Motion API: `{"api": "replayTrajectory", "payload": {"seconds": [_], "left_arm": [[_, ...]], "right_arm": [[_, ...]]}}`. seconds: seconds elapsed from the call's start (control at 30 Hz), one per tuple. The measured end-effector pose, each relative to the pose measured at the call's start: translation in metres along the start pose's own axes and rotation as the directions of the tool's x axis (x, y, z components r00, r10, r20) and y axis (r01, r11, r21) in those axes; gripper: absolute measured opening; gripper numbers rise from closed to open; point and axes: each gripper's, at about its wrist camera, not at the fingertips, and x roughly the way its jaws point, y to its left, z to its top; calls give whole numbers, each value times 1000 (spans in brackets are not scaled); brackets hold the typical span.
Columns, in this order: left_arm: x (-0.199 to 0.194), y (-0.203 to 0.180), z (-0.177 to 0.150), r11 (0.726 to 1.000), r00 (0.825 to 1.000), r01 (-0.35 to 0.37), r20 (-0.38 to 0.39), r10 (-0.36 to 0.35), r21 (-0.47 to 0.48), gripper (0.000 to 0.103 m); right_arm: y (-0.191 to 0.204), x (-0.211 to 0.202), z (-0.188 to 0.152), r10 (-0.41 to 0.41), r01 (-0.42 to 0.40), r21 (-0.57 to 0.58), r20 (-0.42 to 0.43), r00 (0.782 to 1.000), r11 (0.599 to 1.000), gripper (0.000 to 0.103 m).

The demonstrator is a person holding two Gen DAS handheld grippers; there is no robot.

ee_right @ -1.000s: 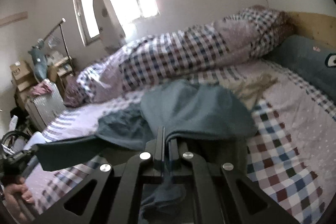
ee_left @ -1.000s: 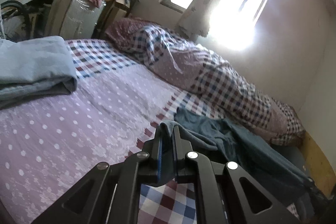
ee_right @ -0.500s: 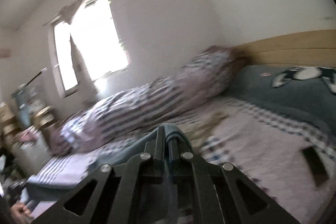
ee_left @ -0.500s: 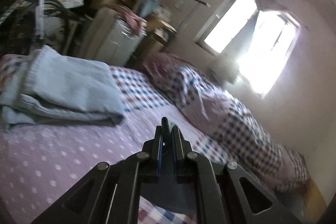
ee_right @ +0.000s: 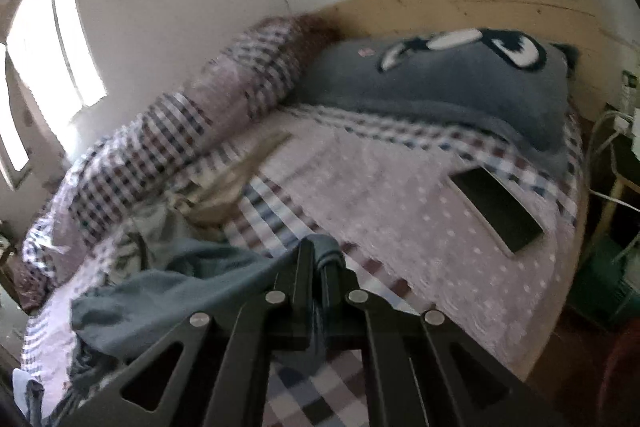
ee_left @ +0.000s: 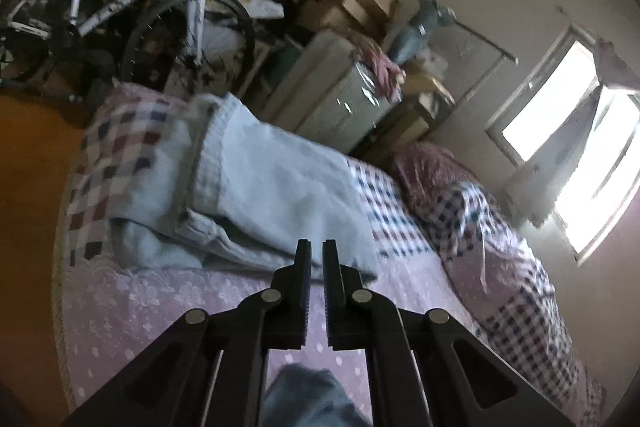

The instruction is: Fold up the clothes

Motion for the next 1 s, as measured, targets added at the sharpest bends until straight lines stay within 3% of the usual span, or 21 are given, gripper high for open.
{"api": "replayTrajectory", "payload": {"seconds": [0.1, 0.13, 0.2, 0.27, 0.33, 0.4, 0.47, 0.53, 0.63, 0.77, 0.83, 1.0], "left_arm": [[4, -12, -9, 997, 996, 67, -52, -65, 32, 8], [5, -17, -13, 995, 994, 93, -69, -90, 41, 14], [7, -27, -20, 988, 985, 144, -102, -138, 57, 30], [8, -37, -28, 978, 973, 198, -136, -189, 62, 62], [6, -45, -36, 968, 958, 245, -164, -234, 50, 75], [4, -55, -44, 964, 954, 258, -174, -244, 60, 82], [4, -65, -54, 957, 943, 283, -201, -266, 65, 83], [7, -75, -64, 947, 924, 317, -242, -295, 57, 83], [19, -87, -86, 917, 852, 399, -371, -370, 1, 83], [35, -105, -113, 879, 732, 474, -532, -426, -52, 83], [41, -114, -127, 862, 669, 503, -602, -435, -64, 83], [45, -133, -153, 819, 549, 570, -712, -438, -64, 83]], "right_arm": [[-2, 1, -5, -12, 12, -7, -23, 1000, 1000, 2], [-1, 0, -7, -13, 13, -17, -33, 999, 1000, 3], [0, 1, -10, -8, 6, -41, -63, 998, 999, 7], [-1, 0, -15, 1, -7, -59, -96, 995, 998, 9], [-3, -2, -20, 9, -19, -75, -131, 991, 997, 15], [-3, -6, -26, 25, -42, -103, -162, 987, 994, 38], [1, -16, -32, 32, -60, -163, -166, 986, 985, 47], [4, -27, -36, 27, -60, -207, -157, 987, 977, 50], [13, -45, -40, 74, -110, -249, -150, 986, 962, 54], [45, -65, -48, 172, -203, -322, -121, 978, 925, 66], [66, -71, -56, 230, -259, -372, -121, 966, 892, 72], [116, -70, -81, 362, -398, -428, -167, 917, 811, 74]]}}
